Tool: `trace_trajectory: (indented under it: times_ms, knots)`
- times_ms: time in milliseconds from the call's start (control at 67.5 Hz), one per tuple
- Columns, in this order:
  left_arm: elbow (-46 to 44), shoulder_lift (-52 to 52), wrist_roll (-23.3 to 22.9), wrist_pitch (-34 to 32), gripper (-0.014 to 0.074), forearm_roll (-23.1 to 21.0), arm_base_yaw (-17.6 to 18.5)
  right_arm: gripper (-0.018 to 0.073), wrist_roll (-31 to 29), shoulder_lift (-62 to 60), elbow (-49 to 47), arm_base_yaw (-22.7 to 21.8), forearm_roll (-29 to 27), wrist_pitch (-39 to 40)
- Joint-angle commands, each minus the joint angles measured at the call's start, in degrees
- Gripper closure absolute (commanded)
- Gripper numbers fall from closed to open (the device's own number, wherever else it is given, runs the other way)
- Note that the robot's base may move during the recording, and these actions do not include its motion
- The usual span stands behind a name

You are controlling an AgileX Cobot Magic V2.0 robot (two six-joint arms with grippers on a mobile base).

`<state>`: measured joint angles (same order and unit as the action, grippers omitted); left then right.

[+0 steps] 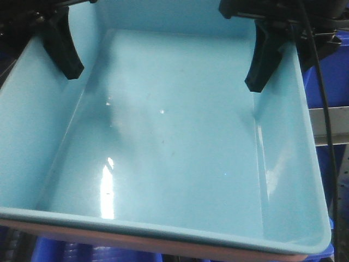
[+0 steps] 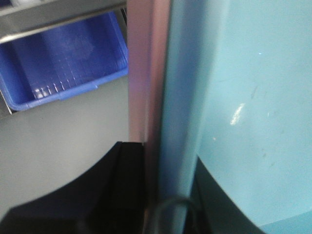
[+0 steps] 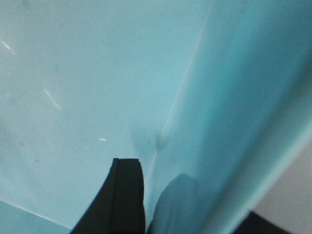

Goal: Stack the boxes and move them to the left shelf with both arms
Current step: 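Tilt and raise the stacked bins with both grippers toward the shelf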

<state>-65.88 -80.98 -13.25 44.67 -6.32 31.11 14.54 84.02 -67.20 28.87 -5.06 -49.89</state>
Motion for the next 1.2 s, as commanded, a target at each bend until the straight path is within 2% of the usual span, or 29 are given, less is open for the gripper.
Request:
trace_trajectory:
  times_ms: [0,741,978,1186]
  knots:
    - [-3.06,4.17,0.53,-5.26,0.0599,-3.43,0.33,0.0501,-1.64,-2.58,-2.11,0.25,-0.97,3.33]
    - [-3.06,8.43,0.53,-0.96,0.0599,-2.64,0.33,0.0501,-1.64,-2.58,-2.11,0.25,-0.97,3.33]
    - [-3.06,8.54,0.53,-0.97,0.0599,-7.29,0.33,0.0501,-1.64,-2.58,-2.11,0.25,-0.97,3.33]
    - [-3.06,8.54,0.53,-1.22,0.0599,-7.97,0.33,0.0501,-1.64,-2.58,-2.11,0.25,-0.97,3.33]
